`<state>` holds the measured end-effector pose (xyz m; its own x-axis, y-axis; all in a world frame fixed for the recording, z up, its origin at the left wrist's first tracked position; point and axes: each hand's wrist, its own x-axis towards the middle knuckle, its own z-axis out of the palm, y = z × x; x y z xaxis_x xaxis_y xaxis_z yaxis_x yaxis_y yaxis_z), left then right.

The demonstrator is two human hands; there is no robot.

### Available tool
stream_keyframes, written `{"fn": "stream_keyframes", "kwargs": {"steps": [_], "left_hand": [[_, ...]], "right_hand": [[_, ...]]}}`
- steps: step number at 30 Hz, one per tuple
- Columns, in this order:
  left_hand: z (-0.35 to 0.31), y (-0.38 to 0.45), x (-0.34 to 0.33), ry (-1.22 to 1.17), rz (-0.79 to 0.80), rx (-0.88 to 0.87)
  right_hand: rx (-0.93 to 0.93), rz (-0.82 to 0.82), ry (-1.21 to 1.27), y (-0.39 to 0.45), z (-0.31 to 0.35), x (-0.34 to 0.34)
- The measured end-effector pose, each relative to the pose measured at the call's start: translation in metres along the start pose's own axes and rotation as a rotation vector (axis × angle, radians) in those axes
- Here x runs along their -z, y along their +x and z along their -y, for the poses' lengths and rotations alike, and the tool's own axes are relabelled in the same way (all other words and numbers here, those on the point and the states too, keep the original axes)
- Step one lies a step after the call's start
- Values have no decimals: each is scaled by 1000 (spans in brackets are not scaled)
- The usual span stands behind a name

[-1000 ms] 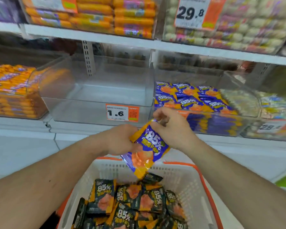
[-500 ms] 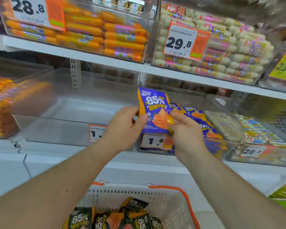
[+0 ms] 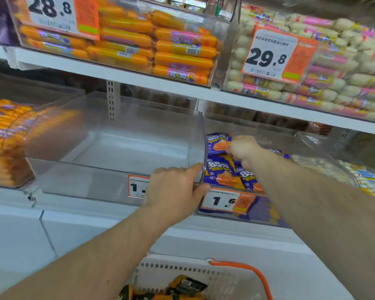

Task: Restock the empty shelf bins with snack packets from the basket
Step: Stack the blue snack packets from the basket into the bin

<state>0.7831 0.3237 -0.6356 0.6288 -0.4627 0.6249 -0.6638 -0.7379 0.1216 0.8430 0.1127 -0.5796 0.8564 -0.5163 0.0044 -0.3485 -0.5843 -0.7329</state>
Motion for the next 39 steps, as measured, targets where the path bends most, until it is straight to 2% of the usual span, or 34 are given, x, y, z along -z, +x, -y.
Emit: {"fn": "stream_keyframes", "kwargs": {"steps": [3,7,13,15,16,18,19,20,22,25,27,31,34,36,39], "left_hand": [[2,1,-6,43,-77,-25],[1,1,-8,52,-78,-15],[0,3,4,-100,50,54],[1,-1,12,-267,36,47],[0,-3,17,-304,-58,-17],[-1,-12,20,-295,-163,-168],[-1,-19,20,-286,-125,-233],[-3,-27,22,-281,-18,-269],[-3,-46,28,-234,388,-256],[2,-75,27,-115,950,-172],[6,-93,25,-46,1164,-136],[10,-122,19,-21,1296,-118],[12,-136,21,-15,1354,-113],[17,-142,18,-14,1366,-145],[20,-147,13,9,1385,-145]], "right_hand": [[20,-9,-178,6,-3,-7],[18,80,-409,6,-7,-8],[-9,65,-372,-3,-11,-4],[13,-29,-424,-16,-7,3],[61,-121,-456,-24,-5,5],[293,-395,-428,-49,-4,6],[473,-556,-376,-66,-7,4],[647,-683,-315,-85,-11,0],[852,-759,-218,-123,-24,-17],[864,-597,-115,-169,-62,-65],[796,-379,-95,-198,-93,-103],[450,387,-307,-250,-150,-166],[273,864,-507,-282,-180,-197],[175,1106,-641,-300,-197,-213],[105,1269,-715,-320,-215,-226]]}}
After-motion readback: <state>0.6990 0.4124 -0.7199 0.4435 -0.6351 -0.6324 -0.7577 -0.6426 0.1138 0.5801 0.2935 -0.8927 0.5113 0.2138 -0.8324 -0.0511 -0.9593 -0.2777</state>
